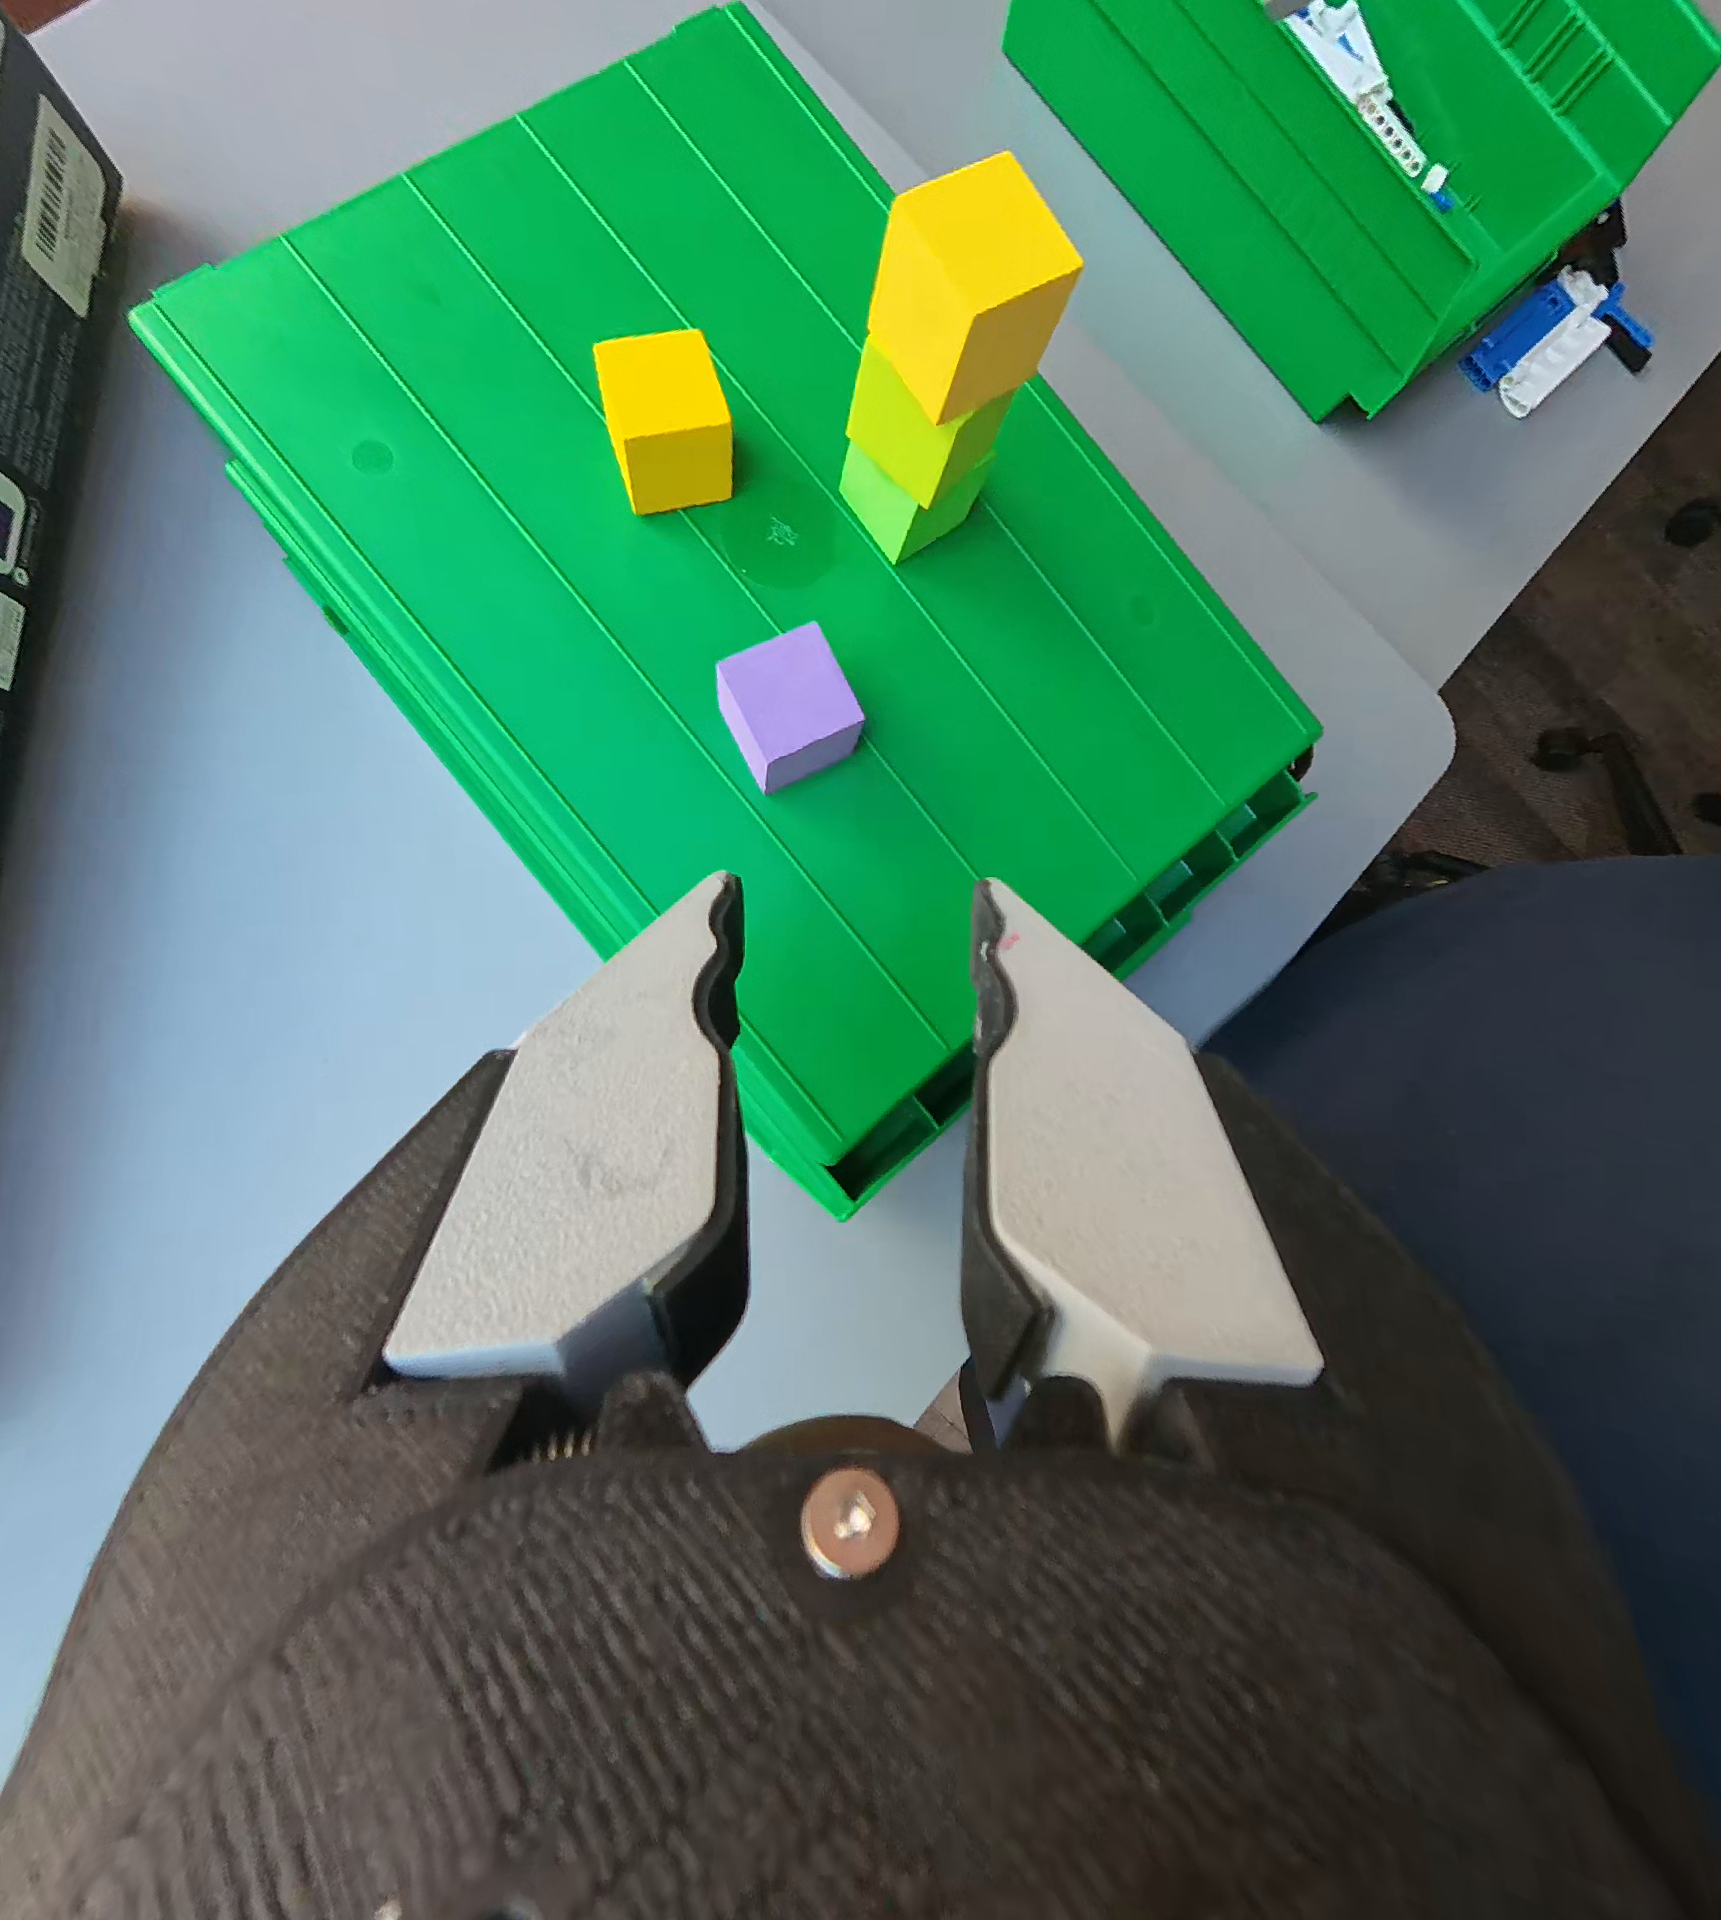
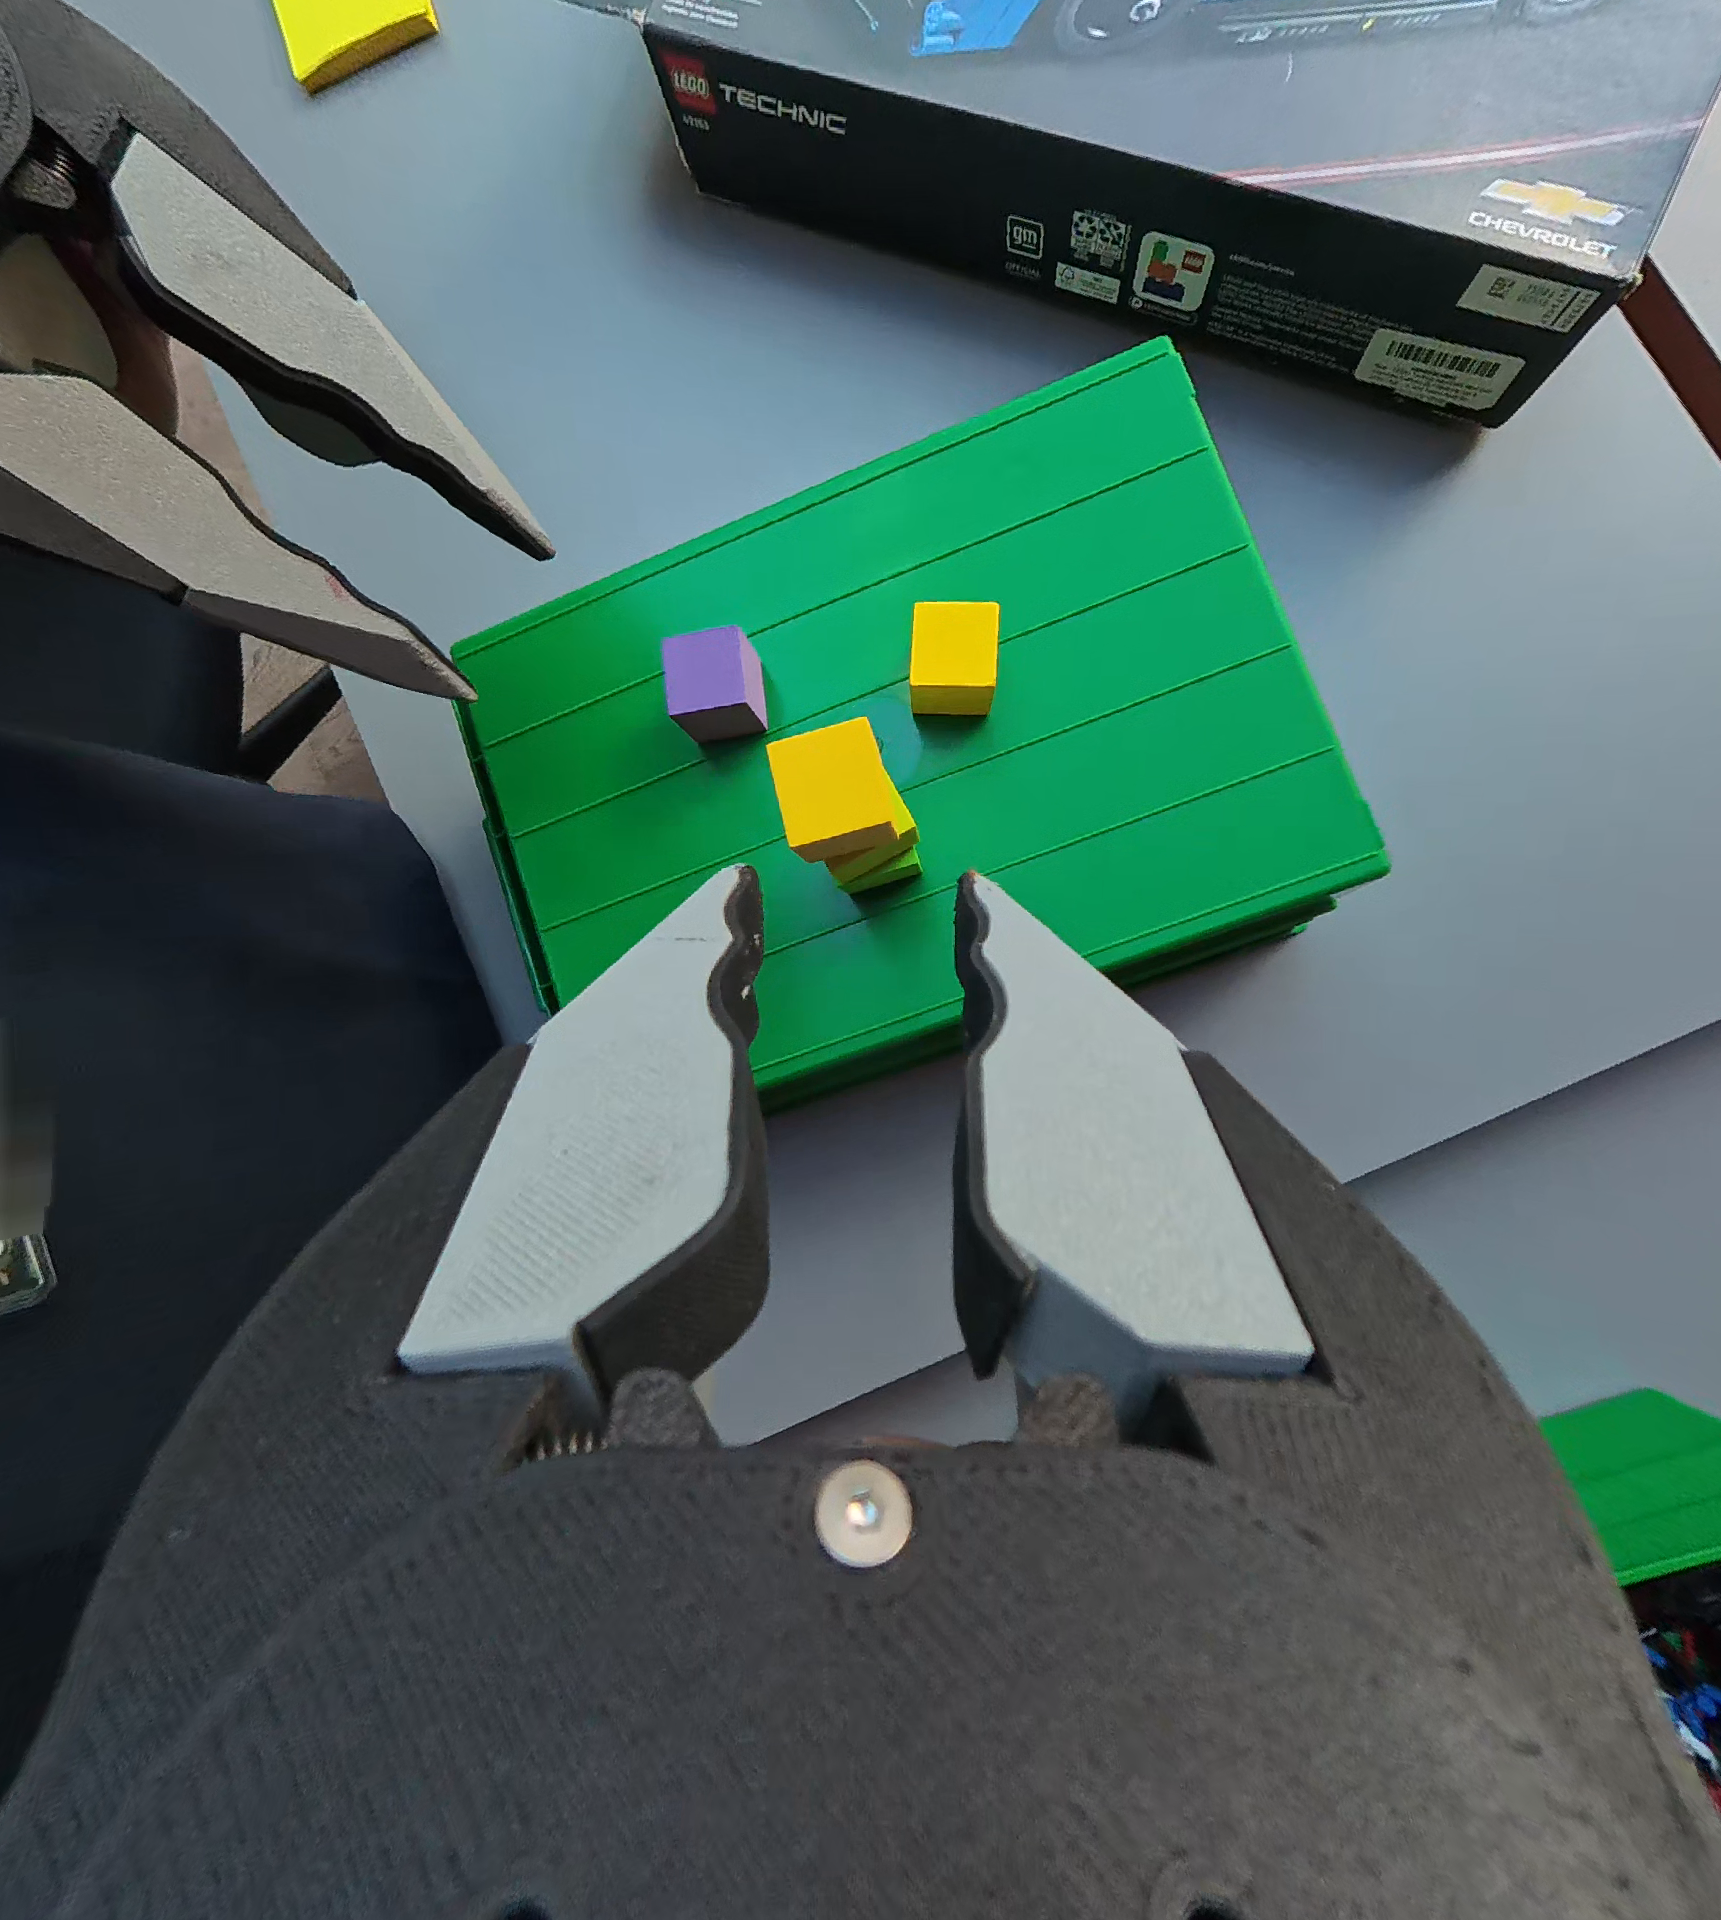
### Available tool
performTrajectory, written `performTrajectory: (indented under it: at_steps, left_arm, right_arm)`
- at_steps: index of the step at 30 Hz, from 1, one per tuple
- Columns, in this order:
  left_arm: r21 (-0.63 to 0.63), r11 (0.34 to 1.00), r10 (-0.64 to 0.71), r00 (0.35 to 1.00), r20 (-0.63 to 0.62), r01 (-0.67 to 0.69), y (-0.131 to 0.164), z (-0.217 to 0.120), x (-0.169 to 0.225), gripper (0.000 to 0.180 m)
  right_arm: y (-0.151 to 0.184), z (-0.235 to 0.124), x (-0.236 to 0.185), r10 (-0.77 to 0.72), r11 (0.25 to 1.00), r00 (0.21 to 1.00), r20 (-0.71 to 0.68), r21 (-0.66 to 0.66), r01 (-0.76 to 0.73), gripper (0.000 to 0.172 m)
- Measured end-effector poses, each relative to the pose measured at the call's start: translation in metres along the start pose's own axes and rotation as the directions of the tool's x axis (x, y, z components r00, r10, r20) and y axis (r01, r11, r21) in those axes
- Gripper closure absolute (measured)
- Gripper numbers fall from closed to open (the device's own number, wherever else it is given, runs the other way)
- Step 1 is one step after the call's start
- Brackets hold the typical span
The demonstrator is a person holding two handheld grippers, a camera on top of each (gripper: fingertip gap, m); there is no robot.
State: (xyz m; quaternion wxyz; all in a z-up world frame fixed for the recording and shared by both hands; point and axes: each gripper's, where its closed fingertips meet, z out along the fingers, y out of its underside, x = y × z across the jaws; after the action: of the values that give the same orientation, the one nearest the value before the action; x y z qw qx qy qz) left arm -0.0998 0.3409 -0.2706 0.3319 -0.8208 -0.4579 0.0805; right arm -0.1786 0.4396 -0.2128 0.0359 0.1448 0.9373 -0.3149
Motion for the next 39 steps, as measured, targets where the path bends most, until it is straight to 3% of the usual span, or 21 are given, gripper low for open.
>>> performTrajectory:
  at_steps: [28, 39]
  left_arm:
    - [-0.042, 0.999, 0.016, 1.0, -0.01, -0.016, 0.002, 0.006, -0.005, 0.14]
    - [-0.085, 0.995, 0.06, 0.998, 0.007, -0.059, -0.015, 0.037, -0.003, 0.136]
  right_arm:
    - [0.005, -0.025, 0.009, 0.061, 0.993, 0.997, -0.037, 0.099, -0.057, 0.139]
    - [0.012, -0.027, 0.014, 0.09, 0.991, 0.995, -0.036, 0.105, -0.086, 0.14]
